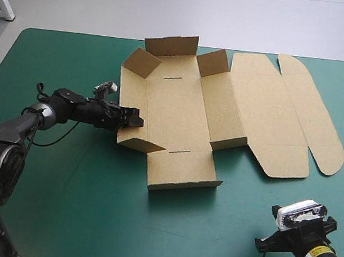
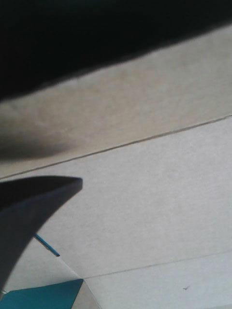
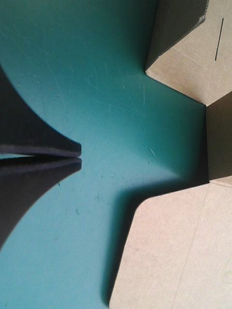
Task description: Fold the box
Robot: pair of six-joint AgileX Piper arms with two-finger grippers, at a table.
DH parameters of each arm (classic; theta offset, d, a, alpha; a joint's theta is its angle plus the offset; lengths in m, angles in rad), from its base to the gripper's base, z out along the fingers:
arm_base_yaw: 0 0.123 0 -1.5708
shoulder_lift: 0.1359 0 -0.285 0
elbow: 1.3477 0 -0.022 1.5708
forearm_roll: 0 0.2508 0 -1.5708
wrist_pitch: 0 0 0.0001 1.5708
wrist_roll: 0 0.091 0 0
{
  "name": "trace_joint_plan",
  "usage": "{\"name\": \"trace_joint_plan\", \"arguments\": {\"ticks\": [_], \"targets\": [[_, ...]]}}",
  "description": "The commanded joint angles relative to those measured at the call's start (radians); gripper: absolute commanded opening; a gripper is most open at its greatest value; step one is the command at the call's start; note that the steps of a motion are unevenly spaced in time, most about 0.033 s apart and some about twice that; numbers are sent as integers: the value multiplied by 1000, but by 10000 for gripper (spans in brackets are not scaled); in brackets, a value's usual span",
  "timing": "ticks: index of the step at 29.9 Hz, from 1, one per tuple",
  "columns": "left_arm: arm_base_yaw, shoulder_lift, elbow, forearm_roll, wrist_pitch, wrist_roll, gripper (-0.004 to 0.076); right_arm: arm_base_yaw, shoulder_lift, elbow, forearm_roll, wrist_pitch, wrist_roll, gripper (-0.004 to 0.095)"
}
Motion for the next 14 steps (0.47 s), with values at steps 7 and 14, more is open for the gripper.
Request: {"name": "trace_joint_plan", "arguments": {"ticks": [7, 14], "targets": [[-2, -46, -64, 7, 63, 7, -10, -6, 4, -33, 1, -67, -12, -20], [-5, -68, -200, 252, 174, -122, -10, -6, 4, -33, 1, -67, -12, -20]]}}
